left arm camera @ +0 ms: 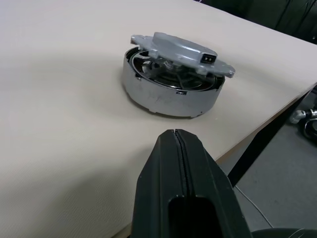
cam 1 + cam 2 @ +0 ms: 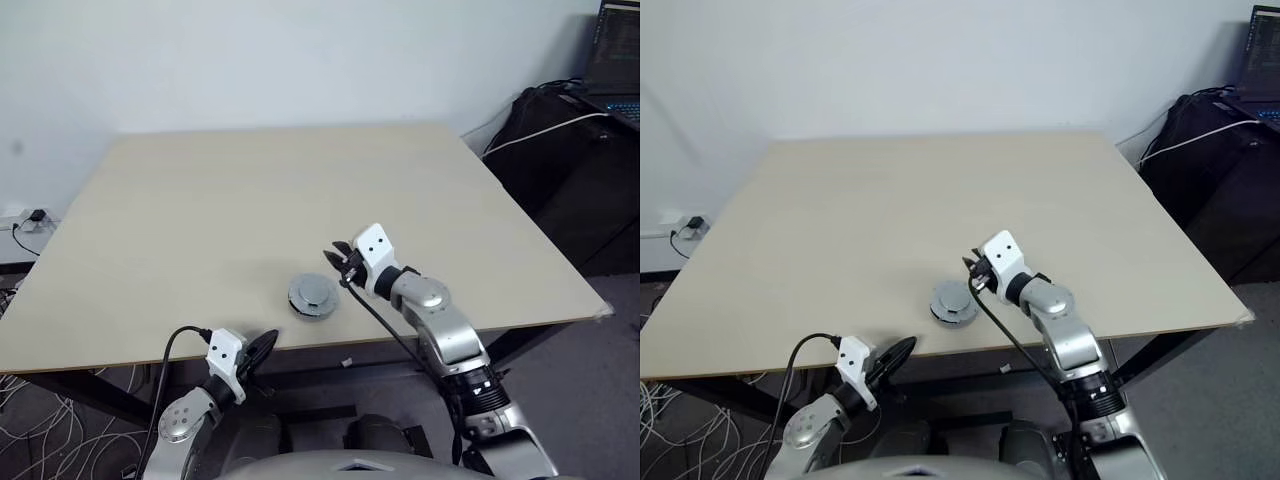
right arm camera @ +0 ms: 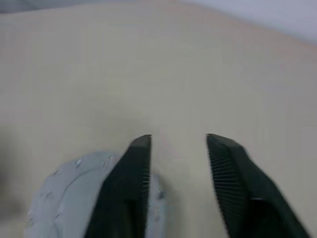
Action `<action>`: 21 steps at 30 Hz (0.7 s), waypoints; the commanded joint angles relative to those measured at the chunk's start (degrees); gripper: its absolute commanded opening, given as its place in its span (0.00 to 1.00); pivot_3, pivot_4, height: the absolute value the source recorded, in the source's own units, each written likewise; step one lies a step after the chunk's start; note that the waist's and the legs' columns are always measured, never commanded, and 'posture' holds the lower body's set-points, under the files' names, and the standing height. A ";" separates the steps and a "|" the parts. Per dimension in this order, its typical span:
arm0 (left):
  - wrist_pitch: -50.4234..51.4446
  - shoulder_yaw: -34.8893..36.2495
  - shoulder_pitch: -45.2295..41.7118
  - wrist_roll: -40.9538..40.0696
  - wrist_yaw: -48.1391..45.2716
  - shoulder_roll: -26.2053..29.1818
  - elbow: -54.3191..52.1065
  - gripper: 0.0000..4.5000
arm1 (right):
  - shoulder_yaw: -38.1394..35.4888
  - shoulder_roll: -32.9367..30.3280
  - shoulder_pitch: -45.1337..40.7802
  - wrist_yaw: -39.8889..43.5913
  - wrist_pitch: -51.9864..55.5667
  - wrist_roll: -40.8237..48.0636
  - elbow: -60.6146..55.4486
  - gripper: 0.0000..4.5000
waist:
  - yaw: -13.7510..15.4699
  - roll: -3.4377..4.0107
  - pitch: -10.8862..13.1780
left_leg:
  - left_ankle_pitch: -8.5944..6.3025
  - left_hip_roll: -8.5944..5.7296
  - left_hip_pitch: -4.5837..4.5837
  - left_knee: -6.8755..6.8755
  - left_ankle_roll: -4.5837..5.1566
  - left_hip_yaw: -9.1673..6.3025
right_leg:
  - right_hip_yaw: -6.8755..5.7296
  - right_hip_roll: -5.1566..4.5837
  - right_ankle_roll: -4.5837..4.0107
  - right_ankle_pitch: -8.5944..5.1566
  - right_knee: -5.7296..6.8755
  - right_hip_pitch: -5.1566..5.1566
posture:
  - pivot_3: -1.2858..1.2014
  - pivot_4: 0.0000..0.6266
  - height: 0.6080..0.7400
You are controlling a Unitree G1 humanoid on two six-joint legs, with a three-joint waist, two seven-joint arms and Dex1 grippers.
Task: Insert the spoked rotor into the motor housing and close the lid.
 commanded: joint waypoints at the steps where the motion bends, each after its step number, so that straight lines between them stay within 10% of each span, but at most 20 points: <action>1: -1.08 0.26 -0.45 -0.03 0.21 0.17 -0.98 0.00 | 1.31 -0.99 -2.81 7.08 -2.37 2.29 3.02 0.64 | 0.04 0.00 0.00 | 0.00 0.00 0.00 0.00 0.00 0.00 | -0.01 0.00 -0.02 0.01 0.00 0.01 | 0.52 0.00 1.00; 6: -1.01 1.40 -0.96 -0.45 0.55 0.48 -0.34 0.00 | 2.79 -0.13 -5.76 11.56 -3.98 2.46 9.12 0.99 | 0.07 -0.01 0.00 | 0.00 -0.02 0.00 0.01 0.01 0.00 | 0.00 0.01 -0.11 0.07 0.00 0.02 | 0.52 0.00 1.00; 21: -1.15 3.58 -2.29 -0.39 0.67 0.51 1.56 0.00 | 6.94 -0.31 -11.29 21.06 -4.06 0.84 20.32 0.99 | 0.12 -0.01 -0.01 | 0.00 -0.13 0.00 0.02 0.02 -0.01 | 0.02 -0.01 -0.23 0.15 0.02 0.02 | 0.52 0.00 1.00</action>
